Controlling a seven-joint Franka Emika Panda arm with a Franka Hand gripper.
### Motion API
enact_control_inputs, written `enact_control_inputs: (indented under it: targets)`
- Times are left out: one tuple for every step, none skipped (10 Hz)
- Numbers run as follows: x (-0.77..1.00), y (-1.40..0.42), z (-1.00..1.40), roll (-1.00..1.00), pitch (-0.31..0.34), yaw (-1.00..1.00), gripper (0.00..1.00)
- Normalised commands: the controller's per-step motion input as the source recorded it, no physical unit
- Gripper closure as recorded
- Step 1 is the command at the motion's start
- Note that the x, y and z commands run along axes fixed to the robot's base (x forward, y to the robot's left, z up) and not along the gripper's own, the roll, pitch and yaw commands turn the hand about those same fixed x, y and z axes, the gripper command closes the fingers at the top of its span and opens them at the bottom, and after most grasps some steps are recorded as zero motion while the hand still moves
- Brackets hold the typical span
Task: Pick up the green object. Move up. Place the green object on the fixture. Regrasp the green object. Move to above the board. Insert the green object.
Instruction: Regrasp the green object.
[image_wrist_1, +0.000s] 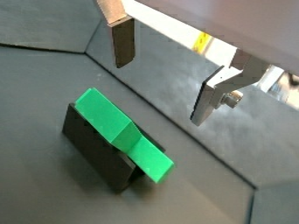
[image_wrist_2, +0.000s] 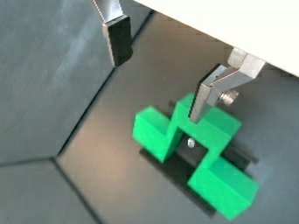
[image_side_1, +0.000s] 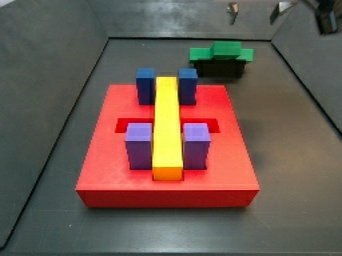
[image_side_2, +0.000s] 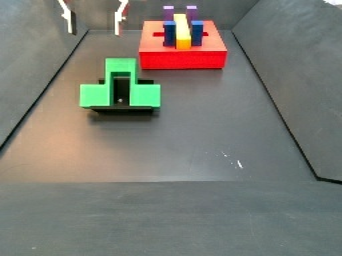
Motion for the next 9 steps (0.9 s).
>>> enact_control_inputs:
  targets:
    - [-0.15, 0.00, -0.38, 0.86, 0.000, 0.33, 0.00]
    - [-0.23, 0.00, -0.35, 0.54, 0.000, 0.29, 0.00]
    - [-0.22, 0.00, -0.31, 0.33, 0.000, 0.21, 0.00]
    - [-0.18, 0.00, -0.32, 0.40, 0.000, 0.18, 0.00]
    - [-0.25, 0.00, -0.23, 0.32, 0.009, 0.12, 0.00]
    - [-0.30, 0.00, -0.23, 0.33, 0.020, 0.09, 0.00]
    - [-0.19, 0.00, -0.20, 0.28, 0.026, 0.10, 0.00]
    - [-0.19, 0.00, -0.18, 0.26, 0.009, 0.08, 0.00]
    - [-0.15, -0.01, -0.18, 0.23, 0.000, 0.07, 0.00]
